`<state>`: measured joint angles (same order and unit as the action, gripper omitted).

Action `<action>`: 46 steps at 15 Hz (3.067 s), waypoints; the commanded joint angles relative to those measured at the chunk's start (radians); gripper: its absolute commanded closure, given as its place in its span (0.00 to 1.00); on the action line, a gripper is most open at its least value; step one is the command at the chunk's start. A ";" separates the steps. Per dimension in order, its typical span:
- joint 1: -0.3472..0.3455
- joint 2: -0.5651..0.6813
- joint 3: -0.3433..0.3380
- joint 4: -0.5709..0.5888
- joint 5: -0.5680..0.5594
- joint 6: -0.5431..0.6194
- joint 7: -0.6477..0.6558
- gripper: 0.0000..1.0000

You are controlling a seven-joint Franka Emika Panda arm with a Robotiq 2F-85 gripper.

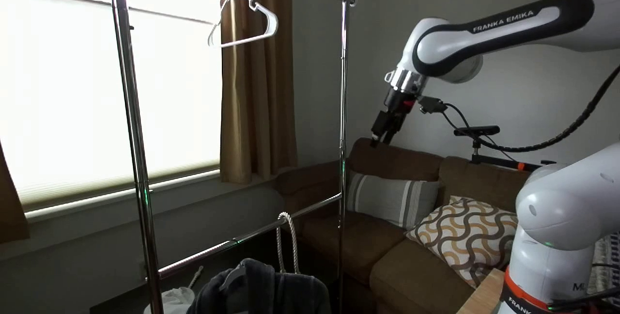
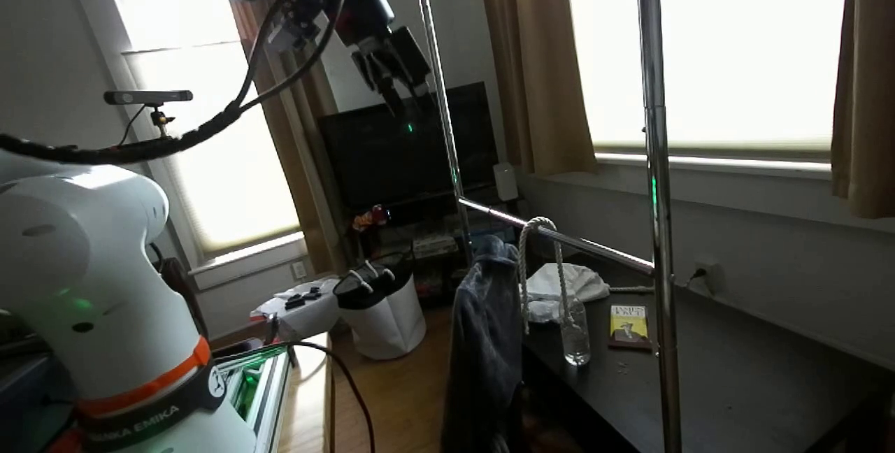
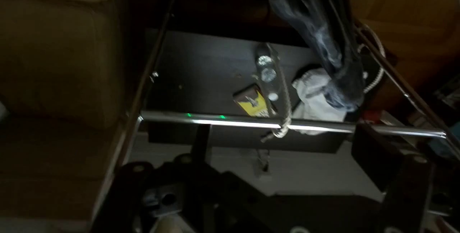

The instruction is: Move the clothes hanger from the top rail to the bottom rail

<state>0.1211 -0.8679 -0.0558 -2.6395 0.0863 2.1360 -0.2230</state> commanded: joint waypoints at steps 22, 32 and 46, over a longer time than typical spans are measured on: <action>0.015 0.261 0.429 0.863 -0.110 0.015 0.367 0.00; -0.008 0.601 0.614 1.239 -0.274 -0.338 0.434 0.00; 0.166 0.835 0.550 1.480 -0.578 -0.475 0.841 0.93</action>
<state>0.2380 -0.0354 0.5257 -1.2104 -0.4192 1.7342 0.5472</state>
